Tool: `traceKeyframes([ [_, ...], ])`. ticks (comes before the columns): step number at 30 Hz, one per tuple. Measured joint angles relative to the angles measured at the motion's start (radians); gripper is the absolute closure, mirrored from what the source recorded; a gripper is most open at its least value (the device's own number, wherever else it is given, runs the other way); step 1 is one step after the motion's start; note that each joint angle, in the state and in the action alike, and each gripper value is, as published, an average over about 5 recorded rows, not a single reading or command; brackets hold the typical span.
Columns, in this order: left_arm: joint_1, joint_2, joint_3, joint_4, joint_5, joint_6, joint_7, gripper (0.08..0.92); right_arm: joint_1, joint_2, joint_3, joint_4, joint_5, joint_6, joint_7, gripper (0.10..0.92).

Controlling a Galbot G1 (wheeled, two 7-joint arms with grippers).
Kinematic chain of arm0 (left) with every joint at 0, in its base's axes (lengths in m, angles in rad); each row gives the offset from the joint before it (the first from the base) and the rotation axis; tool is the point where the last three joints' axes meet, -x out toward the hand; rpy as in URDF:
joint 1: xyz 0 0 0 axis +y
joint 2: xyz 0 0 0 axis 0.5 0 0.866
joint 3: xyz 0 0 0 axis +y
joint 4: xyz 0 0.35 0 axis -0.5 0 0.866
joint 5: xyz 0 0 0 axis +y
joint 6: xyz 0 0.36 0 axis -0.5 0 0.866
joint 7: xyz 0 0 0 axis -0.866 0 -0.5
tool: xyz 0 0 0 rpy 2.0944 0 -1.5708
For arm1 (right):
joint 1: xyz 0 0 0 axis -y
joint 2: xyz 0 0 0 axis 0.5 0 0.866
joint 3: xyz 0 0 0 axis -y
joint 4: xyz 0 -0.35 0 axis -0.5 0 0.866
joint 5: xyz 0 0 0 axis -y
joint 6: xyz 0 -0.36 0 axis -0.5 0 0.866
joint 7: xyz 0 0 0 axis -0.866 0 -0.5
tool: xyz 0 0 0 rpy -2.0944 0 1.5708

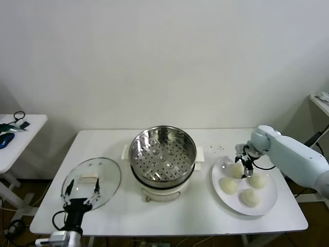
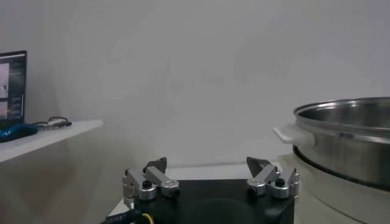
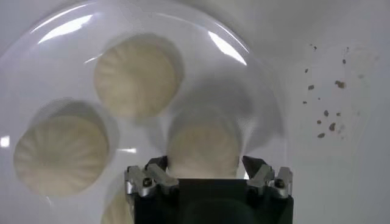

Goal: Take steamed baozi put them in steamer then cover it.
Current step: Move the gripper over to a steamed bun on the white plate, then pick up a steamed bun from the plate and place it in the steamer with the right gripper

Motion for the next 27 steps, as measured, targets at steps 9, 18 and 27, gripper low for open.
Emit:
traceKeyframes([
  [9, 0.005, 0.000, -0.003, 0.000, -0.002, -0.001, -0.002, 0.177, 0.019, -0.019, -0.021, 0.016, 0.021, 0.004, -0.002, 0.353],
  [18, 0.017, 0.008, -0.003, -0.007, -0.006, 0.003, -0.005, 0.177, 0.132, -0.039, -0.089, 0.075, 0.075, 0.073, -0.018, 0.363],
  [27, 0.042, 0.014, 0.009, -0.022, -0.006, 0.011, 0.009, 0.177, 0.358, 0.010, -0.204, 0.134, 0.105, 0.203, -0.059, 0.355],
])
